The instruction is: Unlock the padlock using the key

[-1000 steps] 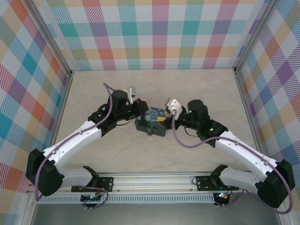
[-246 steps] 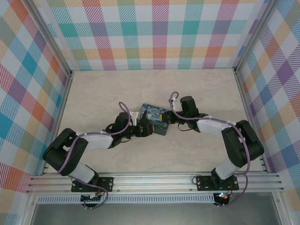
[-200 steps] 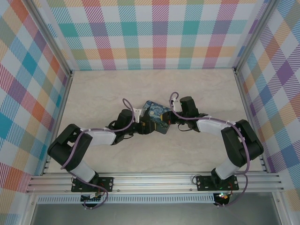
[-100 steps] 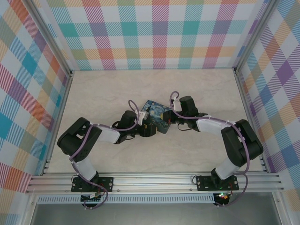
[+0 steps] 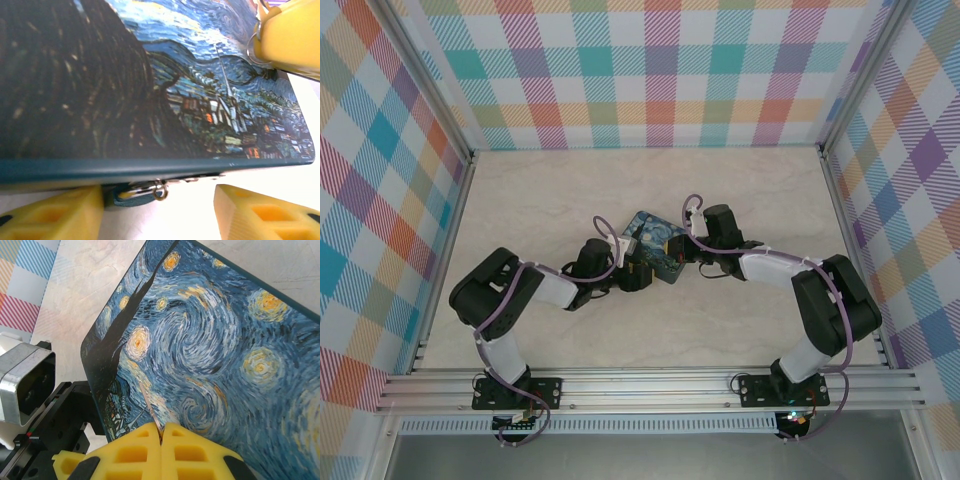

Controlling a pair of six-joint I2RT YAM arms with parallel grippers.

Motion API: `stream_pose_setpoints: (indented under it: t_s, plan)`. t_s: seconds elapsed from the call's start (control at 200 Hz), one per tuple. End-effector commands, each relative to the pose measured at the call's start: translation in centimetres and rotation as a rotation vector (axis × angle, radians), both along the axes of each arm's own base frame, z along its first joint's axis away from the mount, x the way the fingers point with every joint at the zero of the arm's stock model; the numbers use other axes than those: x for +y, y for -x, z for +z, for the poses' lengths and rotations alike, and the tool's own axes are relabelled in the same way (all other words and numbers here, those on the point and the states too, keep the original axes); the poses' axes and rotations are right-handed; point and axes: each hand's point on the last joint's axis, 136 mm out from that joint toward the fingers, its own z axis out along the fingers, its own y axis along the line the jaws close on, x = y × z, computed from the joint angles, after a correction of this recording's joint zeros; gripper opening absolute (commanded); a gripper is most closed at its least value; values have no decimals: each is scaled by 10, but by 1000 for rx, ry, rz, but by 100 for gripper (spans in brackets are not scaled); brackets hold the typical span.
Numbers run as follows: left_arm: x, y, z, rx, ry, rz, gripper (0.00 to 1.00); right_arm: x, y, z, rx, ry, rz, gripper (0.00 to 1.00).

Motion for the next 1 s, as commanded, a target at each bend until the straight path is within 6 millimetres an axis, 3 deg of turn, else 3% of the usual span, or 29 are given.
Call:
stream_pose_setpoints:
  t_s: [0.0, 0.265, 0.995]
  plan:
    - [-7, -3, -5, 4, 7, -25, 56, -6, 5, -13, 35, 27, -8, 5]
    - [-9, -8, -10, 31, 0, 12, 49, -7, 7, -11, 28, 20, -9, 5]
    - [-21, -25, 9, 20, 66, 114, 34, -8, 9, -8, 18, 10, -14, 5]
